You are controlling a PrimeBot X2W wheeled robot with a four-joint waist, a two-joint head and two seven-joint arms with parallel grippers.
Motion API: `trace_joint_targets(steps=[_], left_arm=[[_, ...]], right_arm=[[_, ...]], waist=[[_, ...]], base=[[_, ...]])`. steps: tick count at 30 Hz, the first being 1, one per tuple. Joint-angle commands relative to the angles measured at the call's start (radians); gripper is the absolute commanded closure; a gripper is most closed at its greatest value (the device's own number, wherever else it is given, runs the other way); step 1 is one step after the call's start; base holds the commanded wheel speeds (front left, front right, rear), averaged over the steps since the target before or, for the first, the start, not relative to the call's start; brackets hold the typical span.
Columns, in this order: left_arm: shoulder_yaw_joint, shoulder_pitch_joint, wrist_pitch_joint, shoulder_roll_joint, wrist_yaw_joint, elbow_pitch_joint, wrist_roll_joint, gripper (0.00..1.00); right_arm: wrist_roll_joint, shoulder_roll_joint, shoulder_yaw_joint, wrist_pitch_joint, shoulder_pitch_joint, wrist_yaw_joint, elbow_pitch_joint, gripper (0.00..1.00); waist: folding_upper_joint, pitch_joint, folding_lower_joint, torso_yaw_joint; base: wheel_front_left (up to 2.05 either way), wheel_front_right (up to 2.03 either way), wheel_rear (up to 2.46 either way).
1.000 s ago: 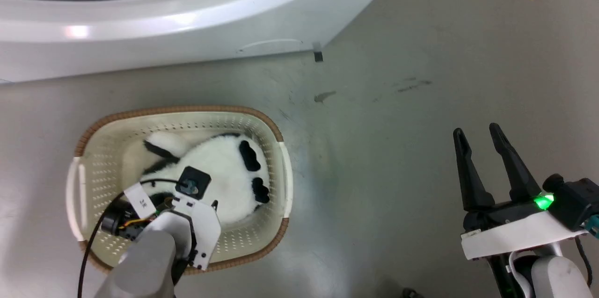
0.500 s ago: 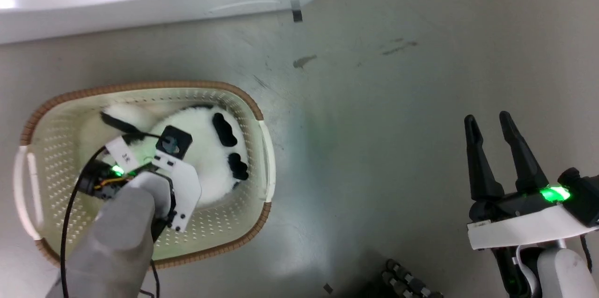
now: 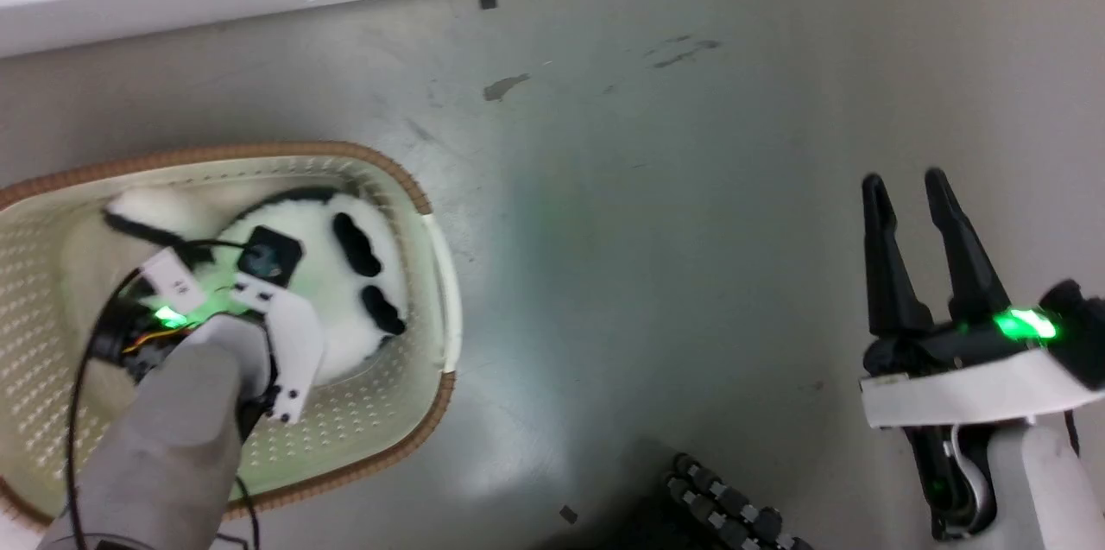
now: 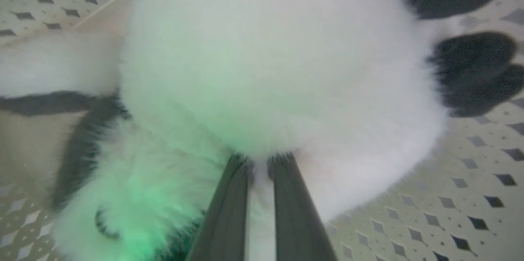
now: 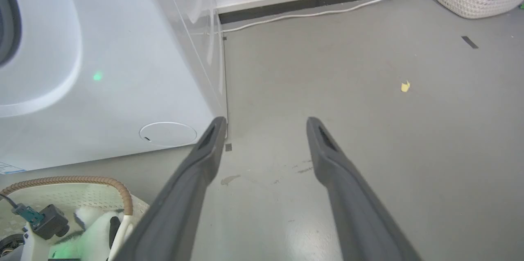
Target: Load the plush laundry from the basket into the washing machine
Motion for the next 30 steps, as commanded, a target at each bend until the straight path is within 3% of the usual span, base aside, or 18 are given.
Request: trace_joint_targets(steps=[1, 14, 15, 20, 25, 29, 30], left_arm=[[-0.005, -0.011, -0.016, 0.021, 0.017, 0.045, -0.018, 1.00], [0.029, 0.118, -0.226, -0.077, 0.008, 0.070, -0.113, 1.00], [0.026, 0.164, -0.281, -0.112, 0.001, 0.066, -0.124, 1.00], [0.030, 0.218, -0.321, -0.139, -0.004, 0.045, -0.138, 1.00], [0.031, 0.276, -0.338, -0.156, 0.000, -0.039, -0.135, 1.00], [0.070, 0.380, -0.339, -0.141, 0.045, -0.263, -0.113, 1.00], [0.070, 0.380, -0.339, -0.141, 0.045, -0.263, -0.113, 1.00]], right_arm=[[0.011, 0.001, 0.005, -0.012, -0.031, -0.001, 0.007, 0.00], [-0.098, 0.001, -0.090, -0.017, 0.018, -0.001, 0.010, 0.00], [-0.133, 0.001, -0.118, -0.017, 0.057, -0.001, 0.009, 0.00], [-0.152, 0.001, -0.132, -0.017, 0.099, -0.001, 0.005, 0.00], [-0.175, 0.001, -0.148, -0.017, 0.140, -0.001, 0.003, 0.00], [-0.188, 0.001, -0.153, -0.017, 0.166, -0.001, 0.005, 0.00], [-0.188, 0.001, -0.153, -0.017, 0.166, -0.001, 0.005, 0.00]], waist=[[-0.0001, -0.013, 0.0000, -0.017], [-0.0001, -0.314, 0.0000, 0.095], [-0.0001, -0.416, 0.0000, 0.142], [-0.0001, -0.511, 0.0000, 0.184], [-0.0001, -0.593, 0.0000, 0.241], [-0.0001, -0.650, 0.0000, 0.271], [-0.0001, -0.650, 0.0000, 0.271]], base=[[0.00, 0.00, 0.00], [0.00, 0.00, 0.00], [0.00, 0.00, 0.00], [0.00, 0.00, 0.00], [0.00, 0.00, 0.00], [0.00, 0.00, 0.00], [0.00, 0.00, 0.00]])
